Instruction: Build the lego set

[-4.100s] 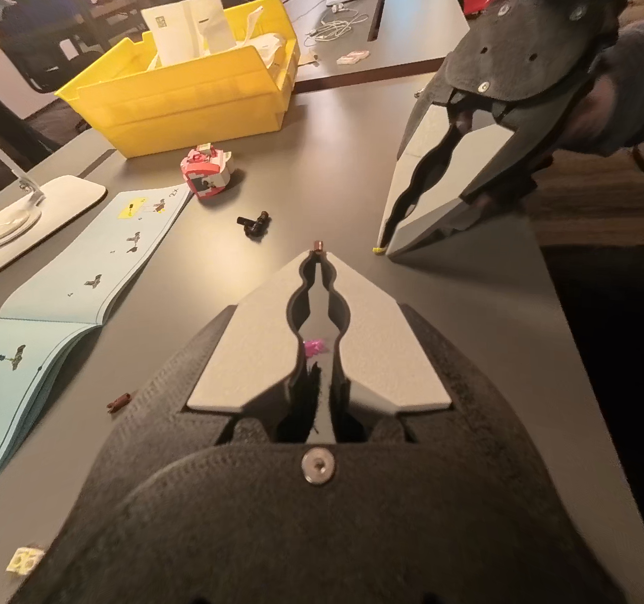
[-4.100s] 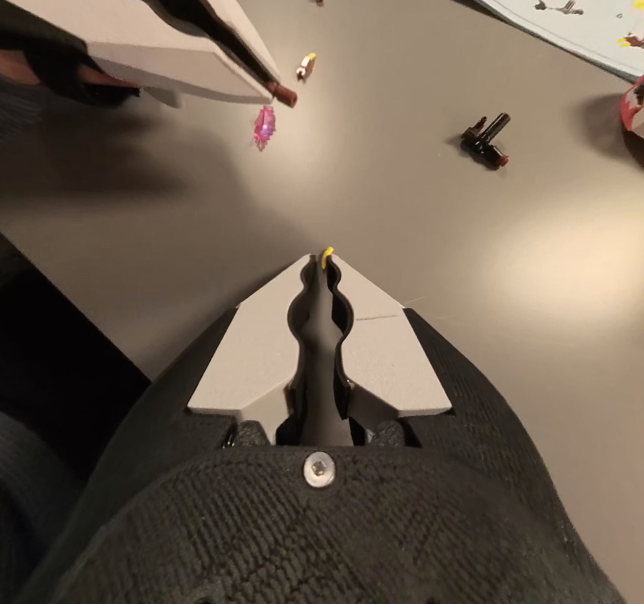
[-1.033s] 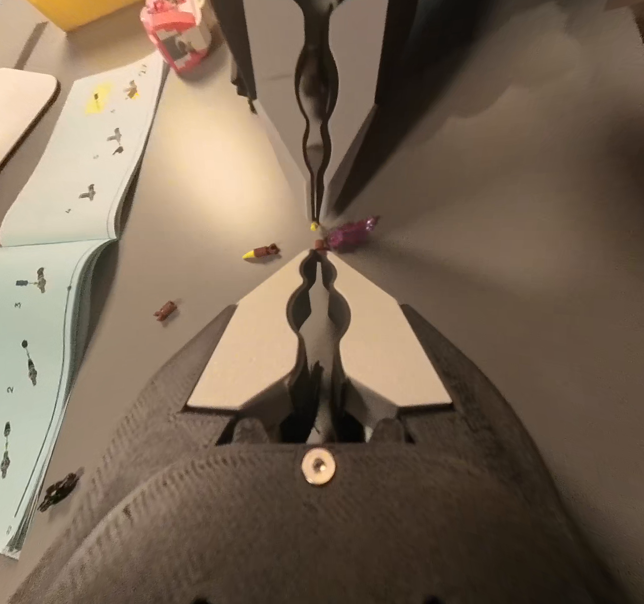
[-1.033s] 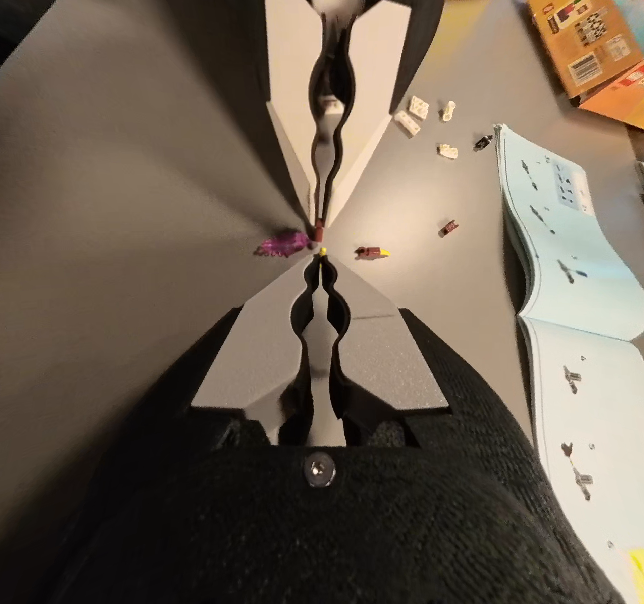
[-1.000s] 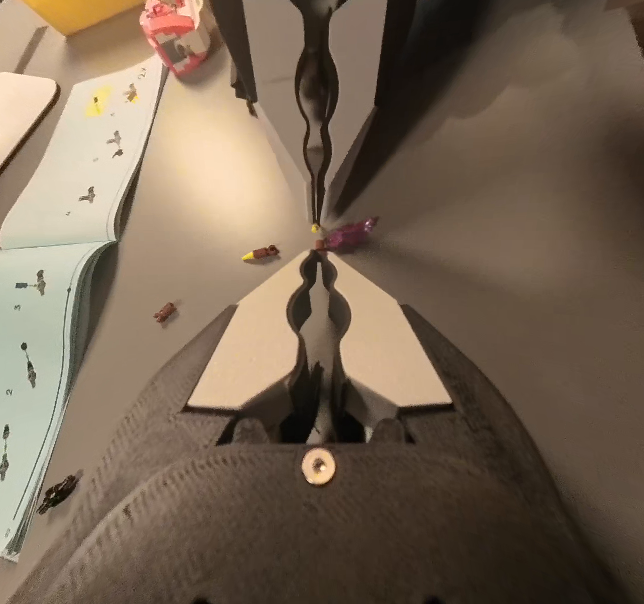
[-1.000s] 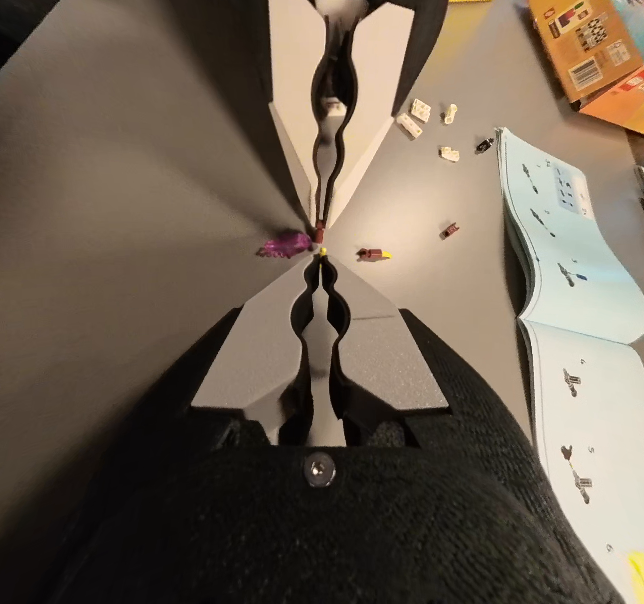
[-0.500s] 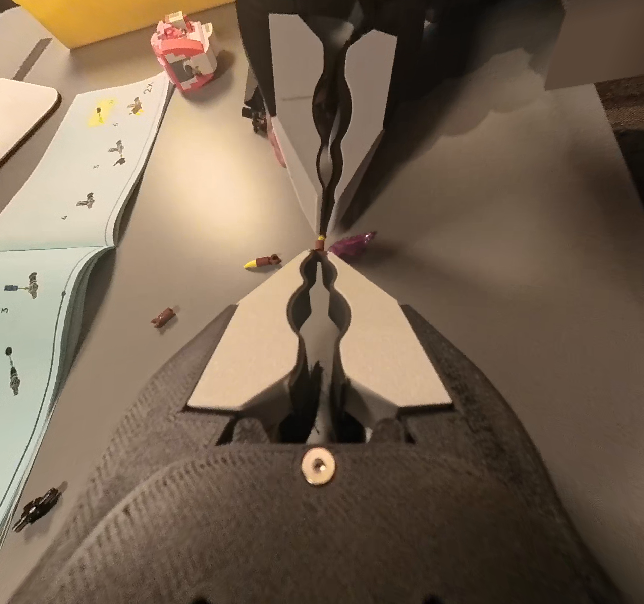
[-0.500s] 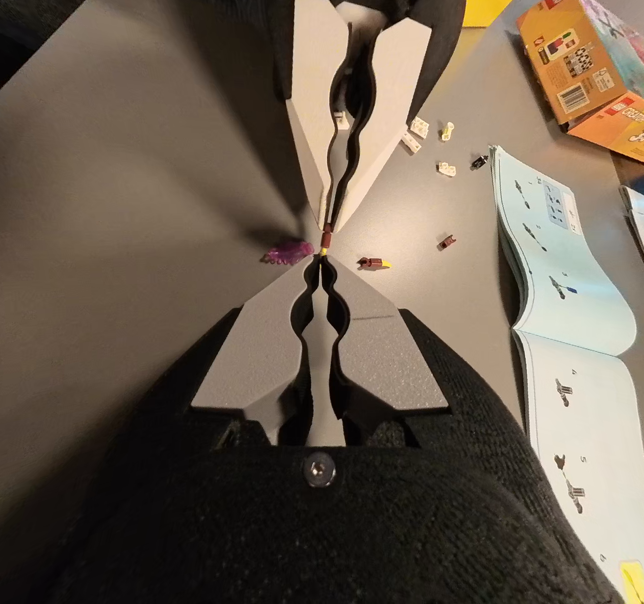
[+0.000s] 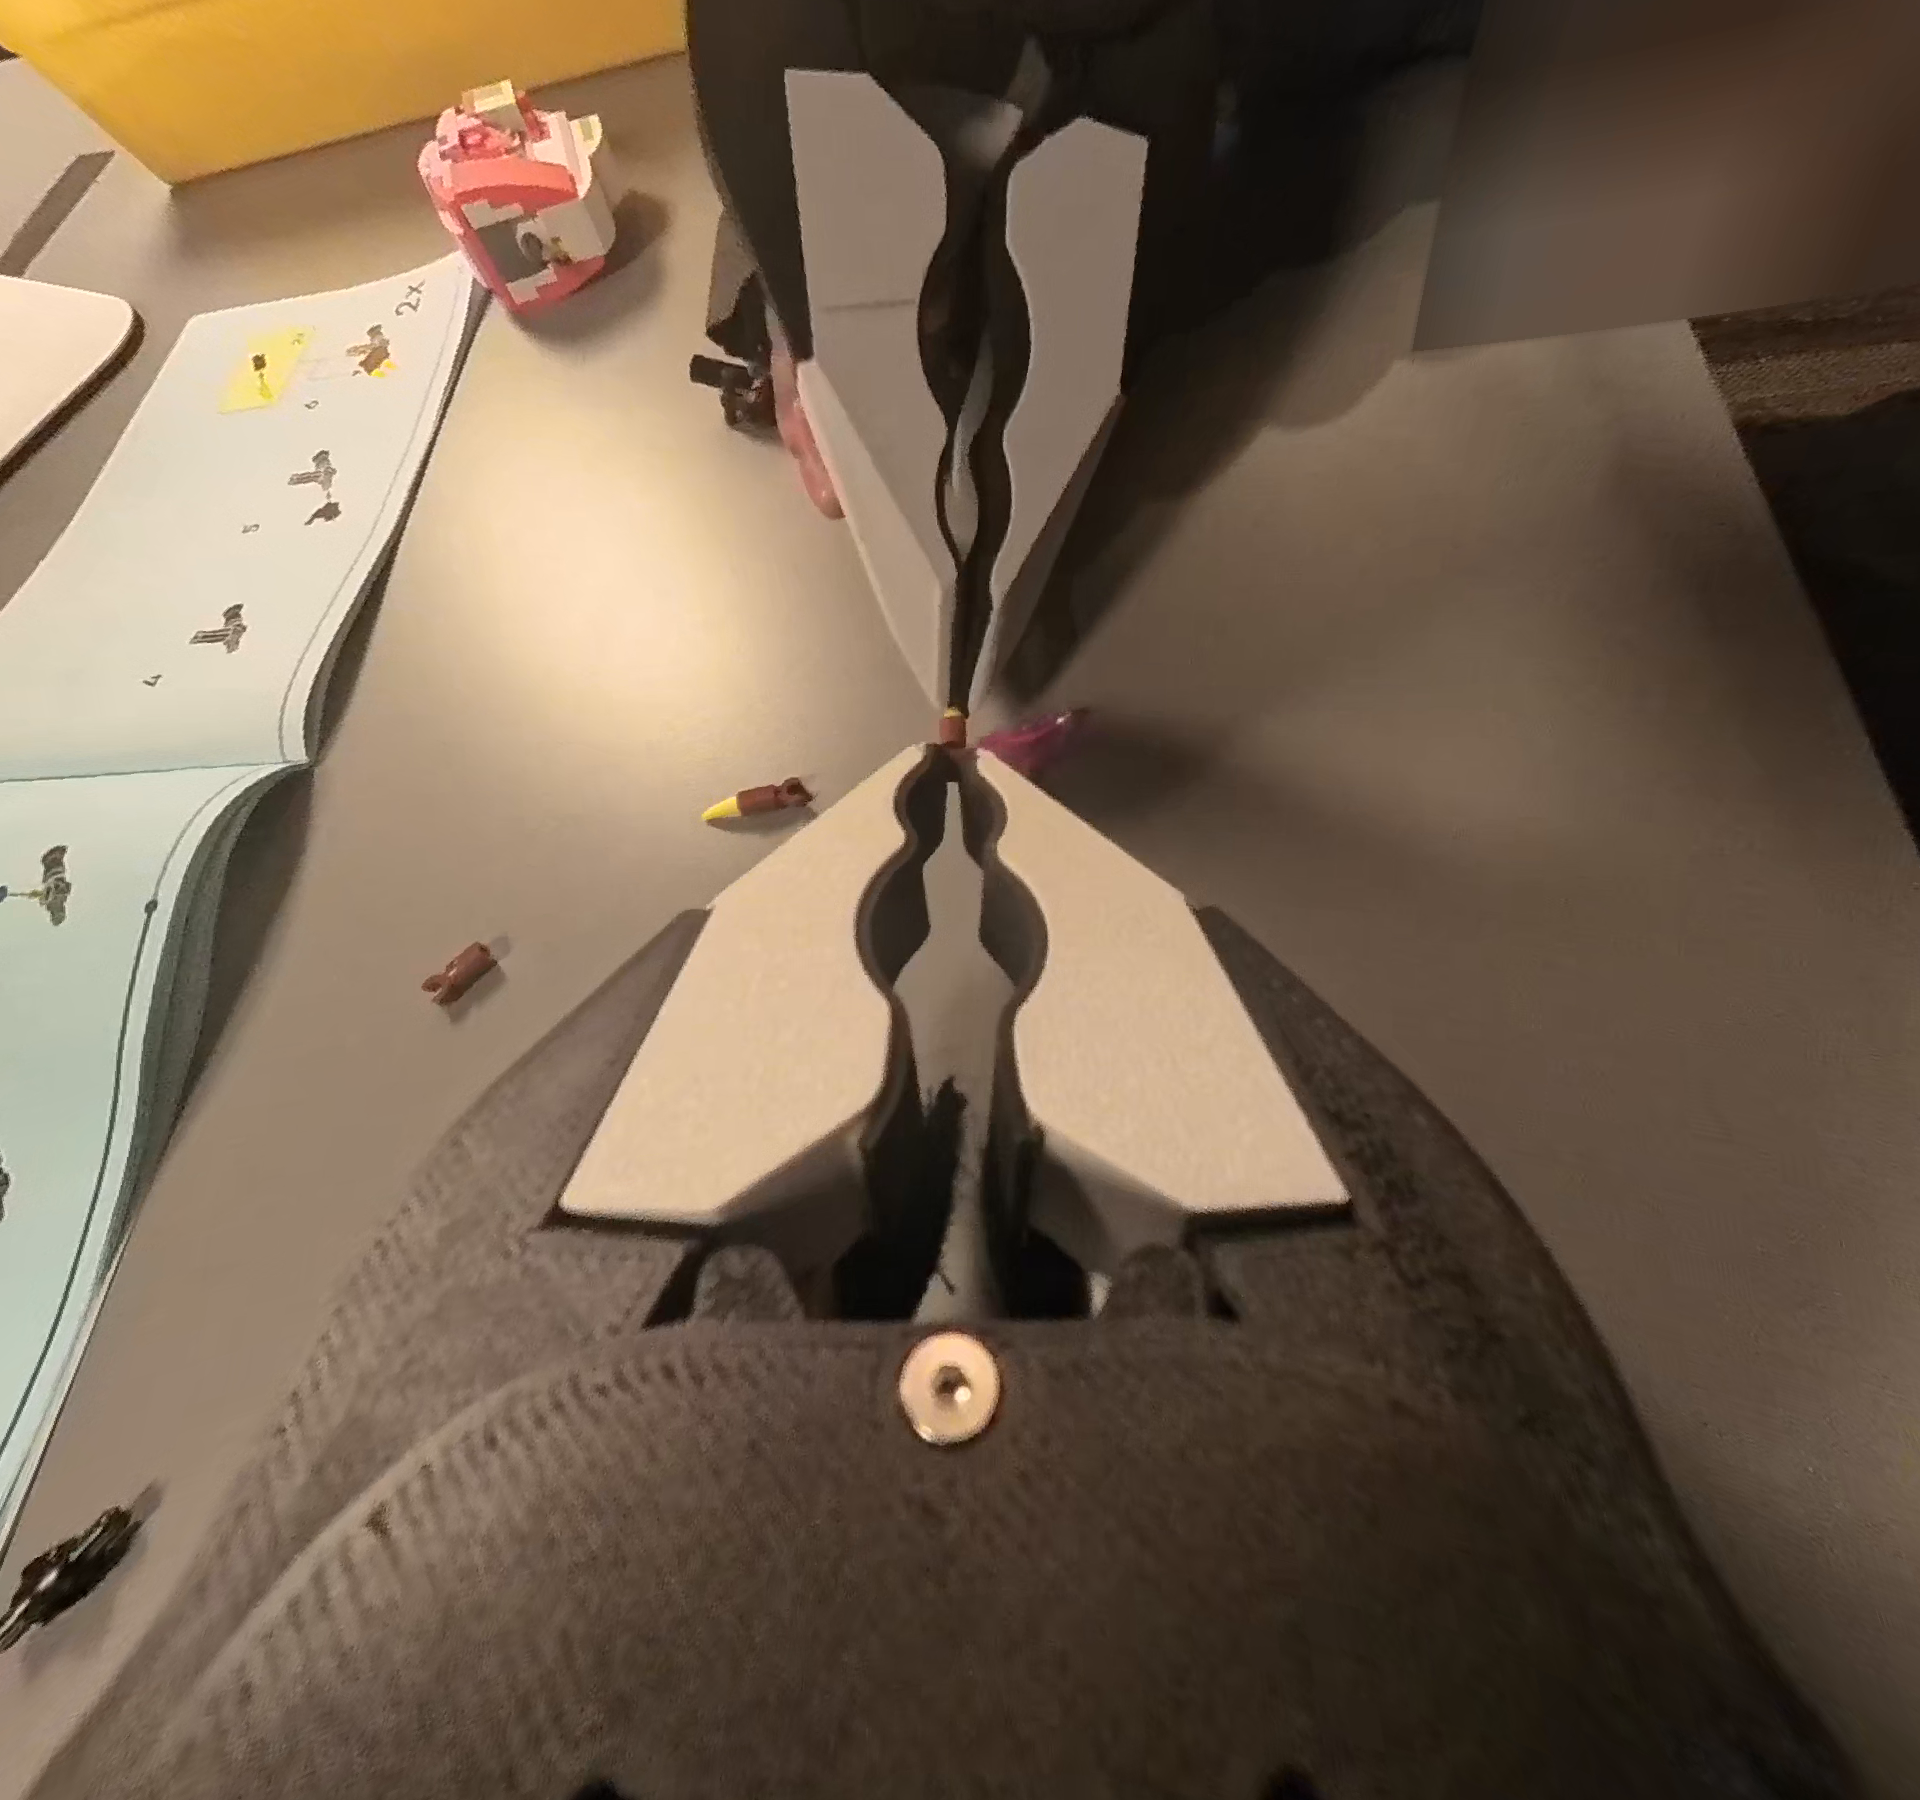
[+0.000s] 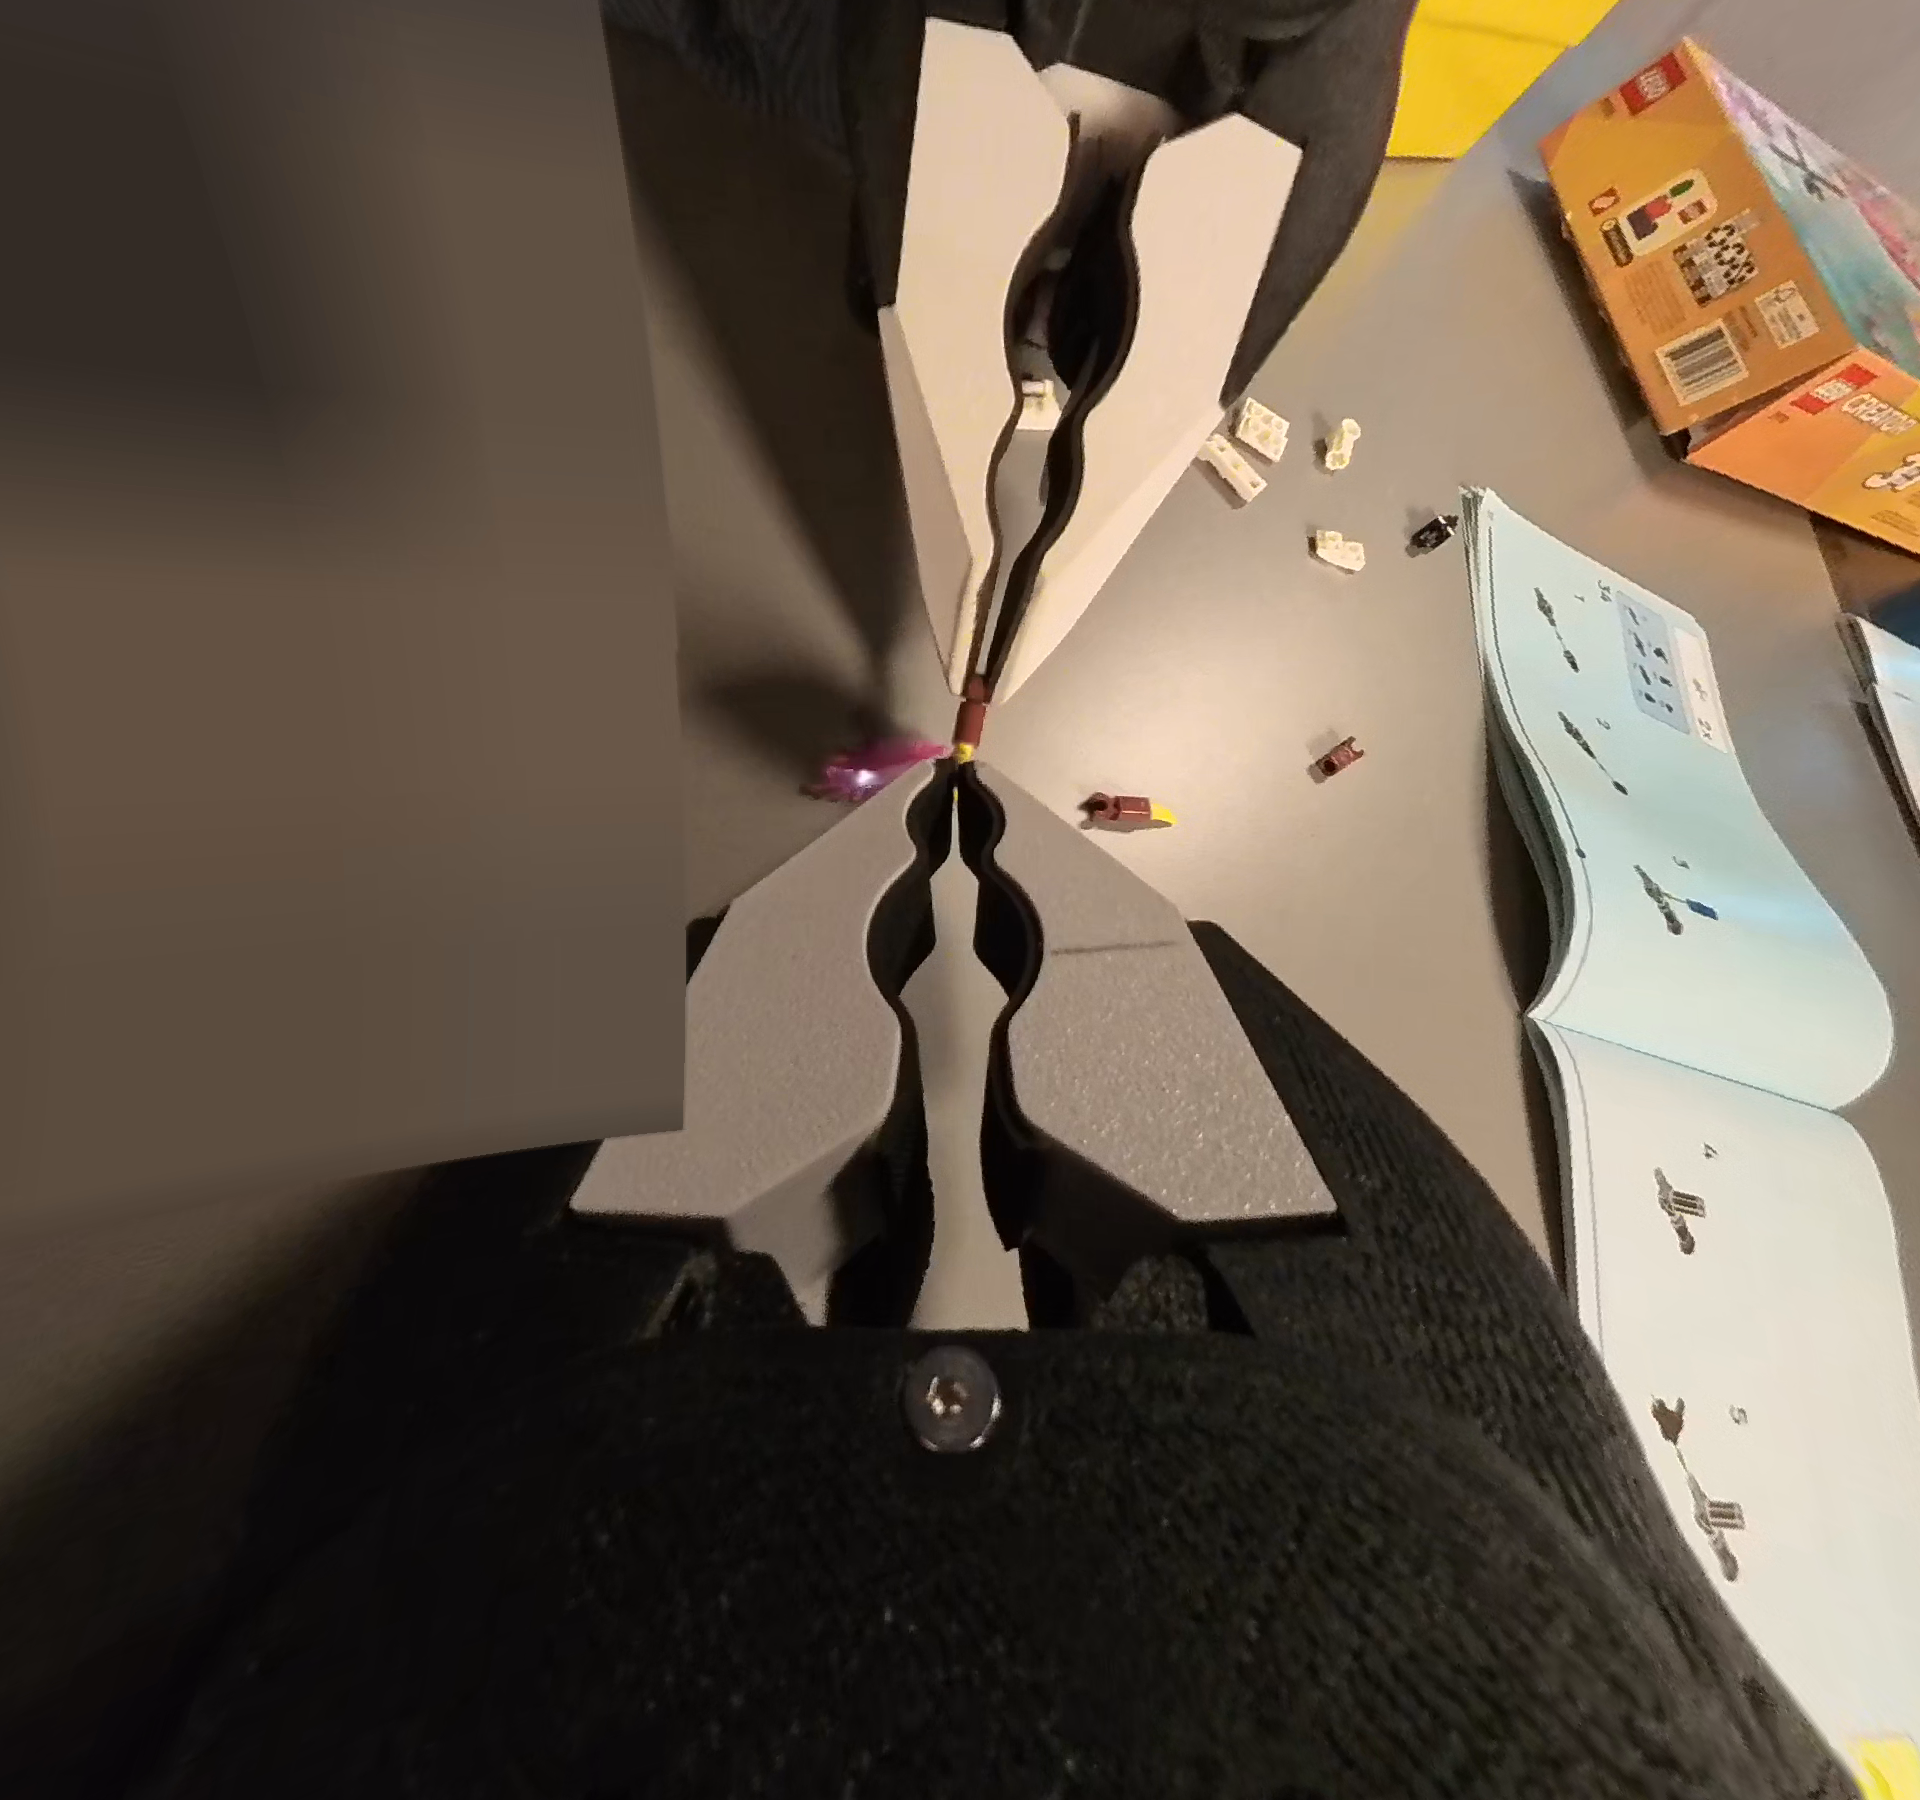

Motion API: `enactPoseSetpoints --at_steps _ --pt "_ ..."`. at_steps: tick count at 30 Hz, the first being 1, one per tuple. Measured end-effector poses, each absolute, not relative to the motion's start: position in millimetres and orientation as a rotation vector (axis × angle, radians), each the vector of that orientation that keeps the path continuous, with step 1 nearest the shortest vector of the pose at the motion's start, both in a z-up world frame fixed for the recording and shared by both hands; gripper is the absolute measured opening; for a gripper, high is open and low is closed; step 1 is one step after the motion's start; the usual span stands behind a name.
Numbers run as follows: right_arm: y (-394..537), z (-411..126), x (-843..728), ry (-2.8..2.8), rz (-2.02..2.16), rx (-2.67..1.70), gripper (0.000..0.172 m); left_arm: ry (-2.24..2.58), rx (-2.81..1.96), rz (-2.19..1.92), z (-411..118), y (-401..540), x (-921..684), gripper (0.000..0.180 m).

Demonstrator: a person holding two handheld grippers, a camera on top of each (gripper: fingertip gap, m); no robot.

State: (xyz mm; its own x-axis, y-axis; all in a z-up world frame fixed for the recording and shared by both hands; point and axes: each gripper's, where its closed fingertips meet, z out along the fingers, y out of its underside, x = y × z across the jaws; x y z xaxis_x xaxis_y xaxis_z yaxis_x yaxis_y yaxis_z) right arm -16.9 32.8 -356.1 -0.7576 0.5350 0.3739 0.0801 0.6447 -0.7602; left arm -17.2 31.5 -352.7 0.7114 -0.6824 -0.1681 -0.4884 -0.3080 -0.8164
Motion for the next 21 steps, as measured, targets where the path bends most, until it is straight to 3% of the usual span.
enactPoseSetpoints --at_steps 17,21 --pt "33.5 -356.0 -17.9 -2.268 1.008 -0.482 0.0 0.898 -1.982 -0.257 -353.9 32.7 -15.9 0.001" --pt "18.4 -327.8 -21.4 -2.143 1.242 -0.499 0.0 0.994 -1.989 -0.226 -362.5 37.2 0.4 0.002"
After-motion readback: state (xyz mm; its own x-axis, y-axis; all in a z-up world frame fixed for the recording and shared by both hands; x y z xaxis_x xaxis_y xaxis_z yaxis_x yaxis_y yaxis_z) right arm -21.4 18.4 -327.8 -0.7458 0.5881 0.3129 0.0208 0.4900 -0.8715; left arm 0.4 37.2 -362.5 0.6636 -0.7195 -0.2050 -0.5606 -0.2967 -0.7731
